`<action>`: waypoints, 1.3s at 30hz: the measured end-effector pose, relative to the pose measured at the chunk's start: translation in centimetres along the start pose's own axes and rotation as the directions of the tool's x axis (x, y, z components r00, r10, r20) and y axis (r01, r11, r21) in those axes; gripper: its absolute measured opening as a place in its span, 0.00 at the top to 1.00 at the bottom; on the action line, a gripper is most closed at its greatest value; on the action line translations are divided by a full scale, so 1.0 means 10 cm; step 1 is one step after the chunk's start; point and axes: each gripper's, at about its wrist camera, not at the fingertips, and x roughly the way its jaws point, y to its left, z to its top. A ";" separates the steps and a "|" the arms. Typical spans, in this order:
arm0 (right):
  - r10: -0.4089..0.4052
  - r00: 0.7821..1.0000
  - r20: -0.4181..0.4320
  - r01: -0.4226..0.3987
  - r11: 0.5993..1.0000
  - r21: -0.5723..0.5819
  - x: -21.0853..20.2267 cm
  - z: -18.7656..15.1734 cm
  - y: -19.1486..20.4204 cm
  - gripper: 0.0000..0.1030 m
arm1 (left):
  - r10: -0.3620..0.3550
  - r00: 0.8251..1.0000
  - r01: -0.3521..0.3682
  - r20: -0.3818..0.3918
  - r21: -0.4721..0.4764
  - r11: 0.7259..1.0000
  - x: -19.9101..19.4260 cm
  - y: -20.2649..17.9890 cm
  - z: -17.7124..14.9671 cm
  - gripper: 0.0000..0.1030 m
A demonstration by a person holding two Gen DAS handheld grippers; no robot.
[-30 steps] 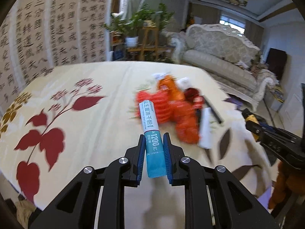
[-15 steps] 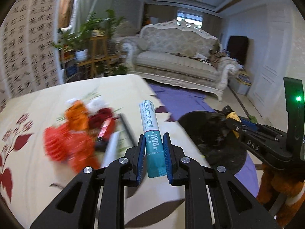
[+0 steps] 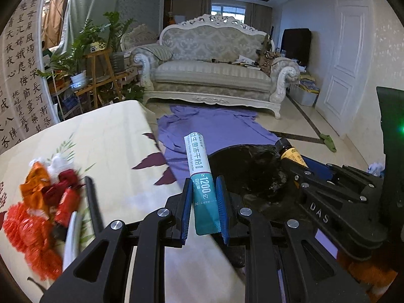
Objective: Collect trash
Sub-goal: 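Carry the tube and bottle over the bin and open both grippers, then grasp the orange plastic bag with the left gripper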
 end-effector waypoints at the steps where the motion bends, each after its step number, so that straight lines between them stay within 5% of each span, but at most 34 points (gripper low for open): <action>1: 0.000 1.000 -0.003 0.000 1.000 0.002 0.02 0.00 -0.02 0.77 | 0.000 1.000 0.000 -0.002 0.004 1.000 0.03 -0.03 0.01 0.80; 7: 0.004 1.000 -0.008 -0.004 1.000 0.029 0.10 0.01 -0.14 0.76 | -0.003 1.000 0.003 -0.016 0.034 0.999 0.18 -0.13 0.03 0.80; 13: -0.004 1.000 -0.006 0.005 0.998 0.064 0.11 0.01 -0.26 0.68 | -0.002 1.000 0.003 -0.030 0.021 1.000 0.26 -0.11 0.04 0.57; 23: -0.005 1.000 -0.019 0.007 0.996 0.084 0.07 -0.02 -0.30 0.65 | 0.023 0.999 -0.024 -0.027 -0.026 0.999 0.15 0.00 0.04 0.41; 39: 0.101 0.994 -0.036 -0.101 0.995 0.005 -0.10 -0.12 0.39 0.57 | 0.181 0.983 -0.185 -0.040 -0.147 0.972 -0.46 0.74 -0.23 0.34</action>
